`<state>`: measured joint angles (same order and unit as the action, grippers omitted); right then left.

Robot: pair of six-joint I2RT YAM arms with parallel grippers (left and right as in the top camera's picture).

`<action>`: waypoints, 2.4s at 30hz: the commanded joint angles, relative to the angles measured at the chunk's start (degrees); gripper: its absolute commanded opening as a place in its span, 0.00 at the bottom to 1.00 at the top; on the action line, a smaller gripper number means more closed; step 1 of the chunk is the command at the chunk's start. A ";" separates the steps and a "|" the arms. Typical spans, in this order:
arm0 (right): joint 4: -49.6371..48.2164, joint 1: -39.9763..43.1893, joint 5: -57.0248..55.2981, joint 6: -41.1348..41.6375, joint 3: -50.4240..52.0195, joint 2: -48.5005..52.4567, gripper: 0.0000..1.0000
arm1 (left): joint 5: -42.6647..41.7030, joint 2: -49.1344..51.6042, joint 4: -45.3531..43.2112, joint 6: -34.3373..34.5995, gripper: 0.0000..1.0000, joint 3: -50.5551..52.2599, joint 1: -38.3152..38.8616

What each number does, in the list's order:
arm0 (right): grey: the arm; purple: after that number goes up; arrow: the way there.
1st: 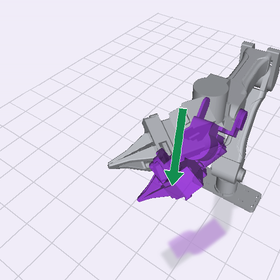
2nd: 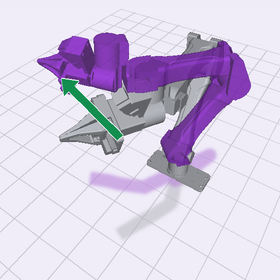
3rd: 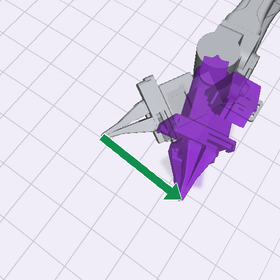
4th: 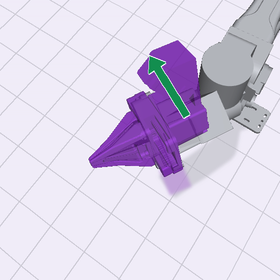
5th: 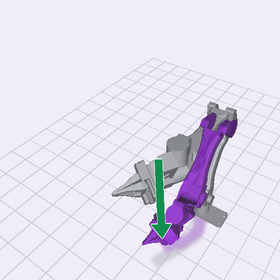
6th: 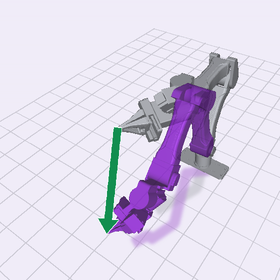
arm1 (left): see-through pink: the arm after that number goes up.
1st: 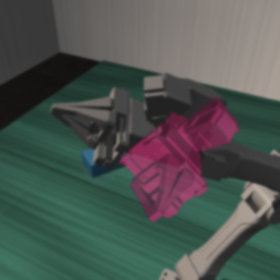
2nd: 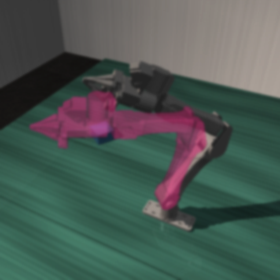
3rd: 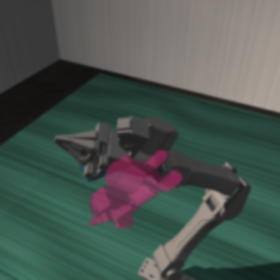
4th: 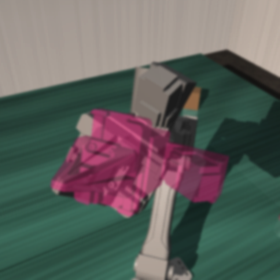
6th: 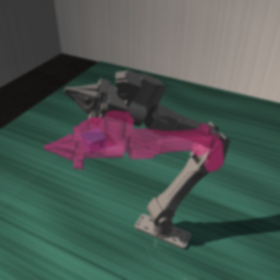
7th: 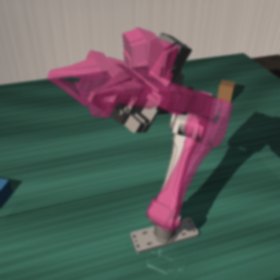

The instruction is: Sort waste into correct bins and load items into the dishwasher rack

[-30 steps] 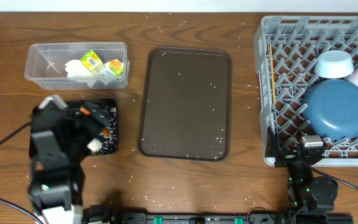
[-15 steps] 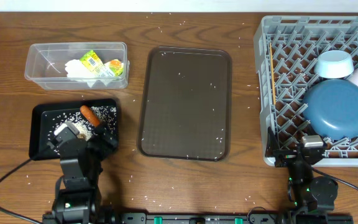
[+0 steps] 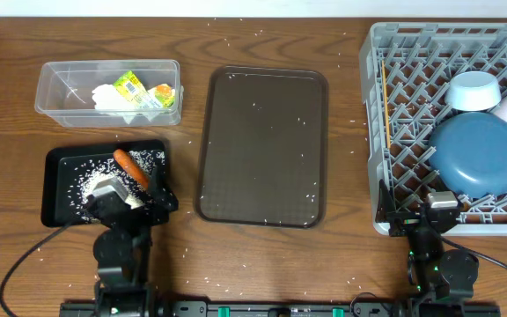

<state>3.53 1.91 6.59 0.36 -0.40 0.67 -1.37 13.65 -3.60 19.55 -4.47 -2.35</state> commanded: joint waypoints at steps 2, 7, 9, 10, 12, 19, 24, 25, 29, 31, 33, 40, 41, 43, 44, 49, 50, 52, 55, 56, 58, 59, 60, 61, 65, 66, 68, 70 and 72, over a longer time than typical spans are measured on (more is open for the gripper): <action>0.20 -0.85 -0.35 -0.85 0.09 -0.39 0.99 | -1.22 -3.15 -2.99 -2.60 0.98 3.65 0.31; 0.20 -0.85 -0.35 -0.85 0.09 -0.39 0.99 | -1.07 -5.66 -2.95 -3.98 0.98 4.24 0.90; 0.20 -0.85 -0.35 -0.87 0.09 -0.39 0.99 | -1.20 -7.02 -2.64 -5.27 0.98 4.24 1.11; 0.20 -0.85 -0.35 -0.85 0.09 -0.39 0.99 | -1.20 -7.78 -1.92 -5.73 0.98 4.24 1.09; 0.20 -0.85 -0.35 -0.85 0.09 -0.39 0.99 | -1.18 -9.79 0.66 -6.49 0.98 4.24 1.09; 0.20 -0.85 -0.35 -0.85 0.09 -0.39 0.99 | -0.98 -13.57 7.63 -7.10 0.98 4.24 1.09; 0.20 -0.85 -0.35 -0.85 0.09 -0.39 0.99 | -0.94 -13.55 7.65 -7.56 0.98 4.24 1.09; 0.20 -0.85 -0.35 -0.85 0.09 -0.39 0.99 | -0.76 -13.55 7.65 -7.54 0.98 4.24 1.09; 0.20 -0.85 -0.35 -0.85 0.09 -0.39 0.99 | -0.79 -13.53 7.61 -7.52 0.98 4.24 1.09; 0.20 -0.85 -0.35 -0.85 0.09 -0.39 0.99 | -0.79 -13.42 7.61 -7.52 0.98 4.24 1.09; 0.20 -0.85 -0.35 -0.85 0.09 -0.39 0.99 | -0.79 -13.35 7.61 -7.52 0.98 4.24 1.09; 0.20 -0.85 -0.35 -0.85 0.09 -0.39 0.99 | -0.79 -13.35 7.58 -7.52 0.98 4.24 1.09; 0.20 -0.85 -0.35 -0.85 0.09 -0.39 0.99 | -0.79 -13.35 7.58 -7.50 0.98 4.24 1.09; 0.20 -0.85 -0.35 -0.85 0.09 -0.39 0.99 | -0.79 -13.35 7.58 -7.50 0.98 4.24 1.09; 0.20 -0.85 -0.35 -0.85 0.09 -0.39 0.99 | -0.79 -13.35 7.58 -7.50 0.98 4.24 1.09; 0.20 -0.85 -0.35 -0.87 0.09 -0.39 0.99 | -0.79 -13.35 7.58 -7.52 0.98 4.24 1.09; 0.20 -0.85 -0.35 -0.85 0.09 -0.39 0.99 | -0.79 -13.35 7.56 -7.52 0.98 4.24 1.09; 0.20 -0.85 -0.35 -0.85 0.09 -0.39 0.99 | -0.79 -13.35 7.58 -7.52 0.98 4.24 1.09; 0.20 -0.85 -0.35 -0.85 0.09 -0.39 0.99 | -0.79 -13.35 7.58 -7.50 0.98 4.24 1.09; 0.20 -0.85 -0.35 -0.85 0.09 -0.39 0.99 | -0.79 -13.35 7.58 -7.50 0.98 4.24 1.09; 0.20 -0.85 -0.35 -0.85 0.09 -0.39 0.99 | -0.79 -13.35 7.58 -7.50 0.98 4.24 1.09; 0.20 -0.85 -0.35 -0.85 0.09 -0.39 0.99 | -0.79 -13.35 7.56 -7.52 0.98 4.24 1.09; 0.20 -0.85 -0.35 -0.85 0.09 -0.39 0.99 | -0.79 -13.35 7.58 -7.50 0.98 4.24 1.09; 0.20 -0.85 -0.35 -0.85 0.09 -0.39 0.99 | -0.79 -13.35 7.56 -7.50 0.98 4.24 1.09; 0.20 -0.85 -0.35 -0.85 0.09 -0.39 0.99 | -0.79 -13.35 7.58 -7.50 0.98 4.24 1.09; 0.20 -0.85 -0.35 -0.85 0.09 -0.39 0.99 | -0.79 -13.35 7.58 -7.50 0.98 4.24 1.09; 0.20 -0.85 -0.35 -0.85 0.09 -0.39 0.99 | -0.79 -13.35 7.58 -7.52 0.98 4.24 1.09; 0.20 -0.85 -0.35 -0.85 0.09 -0.39 0.99 | -0.79 -13.35 7.58 -7.50 0.98 4.24 1.09; 0.20 -0.85 -0.35 -0.85 0.09 -0.39 0.99 | -0.79 -13.35 7.58 -7.50 0.98 4.24 1.09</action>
<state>3.53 1.91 6.57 0.34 -0.40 0.67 -2.85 0.64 1.41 13.04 -0.89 -1.43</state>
